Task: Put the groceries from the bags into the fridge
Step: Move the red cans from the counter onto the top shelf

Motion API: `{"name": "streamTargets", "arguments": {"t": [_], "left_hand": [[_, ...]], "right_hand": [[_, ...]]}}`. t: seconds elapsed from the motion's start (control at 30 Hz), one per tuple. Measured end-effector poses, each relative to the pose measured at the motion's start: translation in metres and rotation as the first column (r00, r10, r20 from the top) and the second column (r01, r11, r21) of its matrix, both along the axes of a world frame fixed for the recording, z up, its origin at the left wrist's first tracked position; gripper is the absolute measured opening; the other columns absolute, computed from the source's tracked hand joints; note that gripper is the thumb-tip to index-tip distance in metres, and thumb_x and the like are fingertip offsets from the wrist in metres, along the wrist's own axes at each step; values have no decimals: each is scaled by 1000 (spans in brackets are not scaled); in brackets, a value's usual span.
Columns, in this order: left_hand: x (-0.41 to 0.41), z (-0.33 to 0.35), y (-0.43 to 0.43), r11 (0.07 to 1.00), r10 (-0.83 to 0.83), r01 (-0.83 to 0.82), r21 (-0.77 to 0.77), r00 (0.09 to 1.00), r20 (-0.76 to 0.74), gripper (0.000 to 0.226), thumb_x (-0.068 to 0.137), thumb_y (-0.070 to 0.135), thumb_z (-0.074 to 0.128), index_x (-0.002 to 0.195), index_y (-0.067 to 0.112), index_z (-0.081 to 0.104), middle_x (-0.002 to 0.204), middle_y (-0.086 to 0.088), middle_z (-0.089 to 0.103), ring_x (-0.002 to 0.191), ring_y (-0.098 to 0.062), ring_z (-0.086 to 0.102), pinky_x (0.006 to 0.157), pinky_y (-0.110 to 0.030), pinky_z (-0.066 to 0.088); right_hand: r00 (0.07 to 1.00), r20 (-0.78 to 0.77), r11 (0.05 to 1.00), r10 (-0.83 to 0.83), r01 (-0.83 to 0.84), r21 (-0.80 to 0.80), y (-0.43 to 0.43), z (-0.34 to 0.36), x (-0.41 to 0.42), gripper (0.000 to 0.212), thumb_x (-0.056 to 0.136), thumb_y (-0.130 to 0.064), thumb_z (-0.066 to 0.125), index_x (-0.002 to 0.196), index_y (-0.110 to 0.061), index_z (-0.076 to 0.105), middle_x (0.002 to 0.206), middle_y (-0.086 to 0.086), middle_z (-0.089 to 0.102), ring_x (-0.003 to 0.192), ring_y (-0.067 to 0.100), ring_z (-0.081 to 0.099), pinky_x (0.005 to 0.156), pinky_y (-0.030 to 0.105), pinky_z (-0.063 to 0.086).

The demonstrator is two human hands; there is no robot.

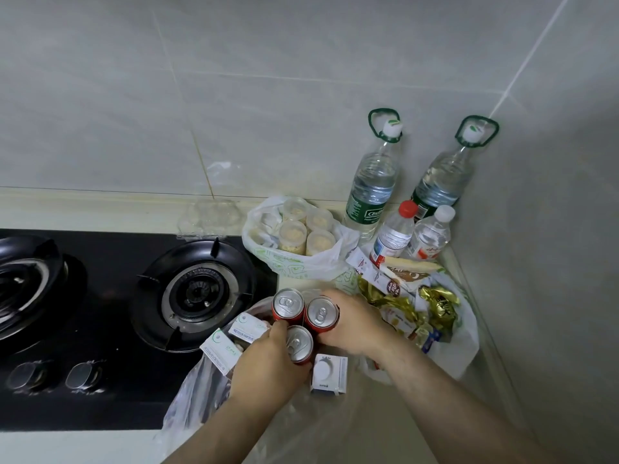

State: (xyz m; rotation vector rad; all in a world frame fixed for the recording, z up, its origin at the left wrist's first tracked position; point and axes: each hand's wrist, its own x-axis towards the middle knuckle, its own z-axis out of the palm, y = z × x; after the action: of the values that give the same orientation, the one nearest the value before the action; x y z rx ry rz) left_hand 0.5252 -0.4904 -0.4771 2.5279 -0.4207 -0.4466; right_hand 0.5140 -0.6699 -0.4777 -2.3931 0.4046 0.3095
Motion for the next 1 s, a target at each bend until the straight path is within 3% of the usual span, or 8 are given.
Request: {"name": "streamTargets", "arguments": {"t": [0.07,0.2,0.4,0.57,0.67,0.77,0.9,1.0], "left_hand": [[0,3,-2,1000,13,-13,-5,1000,8,47,69,50,63,108,29,46,92,3,69,88,-24,65,69,-34,50],[-3,13,-4,996,61,-61,-72,998,-8,53,66,52,65,113,34,49,87,7,69,86,-19,65,71,-35,52],[-13,52,-3,947,197,-209,-244,978,-72,47,61,41,77,103,41,55,82,17,66,82,-4,63,69,-26,50],[-8,88,2,804,303,-346,-483,938,-167,61,58,13,88,100,39,51,92,15,65,80,3,64,70,-21,51],[2,106,12,677,335,-393,-622,918,-215,60,60,3,87,106,26,56,95,4,69,83,-8,68,73,-28,55],[9,122,24,536,334,-400,-743,909,-248,53,63,-6,82,104,20,59,95,0,71,87,-18,70,73,-37,57],[9,140,49,414,302,-386,-824,913,-275,54,61,-2,83,107,19,63,94,-1,73,90,-23,71,69,-34,57],[6,153,75,382,283,-354,-854,924,-257,51,62,3,80,109,19,67,97,-6,73,94,-28,70,74,-41,56]], "right_hand": [[1000,21,1000,9,-9,7,-2,1,-1,53,65,-40,77,114,-39,58,104,-24,67,89,-9,59,67,1,40],[996,84,996,-31,23,89,-11,8,-6,53,61,-32,80,110,-37,58,99,-21,68,91,-5,63,80,21,53],[971,204,968,-128,77,241,-24,38,-20,44,61,-21,83,97,-36,62,91,-20,69,85,-7,63,75,17,51],[920,297,901,-256,116,418,-26,57,-24,59,55,-28,84,107,-41,60,103,-17,70,96,0,67,88,34,56],[894,322,856,-312,117,503,-20,73,-24,64,58,-20,89,112,-36,59,106,-11,71,99,3,67,91,37,56],[864,362,822,-350,98,562,-9,96,-25,65,62,-8,89,115,-31,58,107,-9,71,100,3,67,91,33,55],[834,401,787,-380,63,614,12,124,-30,60,66,-3,86,110,-32,57,106,-8,70,97,3,68,84,27,54],[816,430,780,-386,40,624,33,142,-33,59,67,-3,85,112,-28,58,106,-8,71,99,5,68,88,31,54]]}}
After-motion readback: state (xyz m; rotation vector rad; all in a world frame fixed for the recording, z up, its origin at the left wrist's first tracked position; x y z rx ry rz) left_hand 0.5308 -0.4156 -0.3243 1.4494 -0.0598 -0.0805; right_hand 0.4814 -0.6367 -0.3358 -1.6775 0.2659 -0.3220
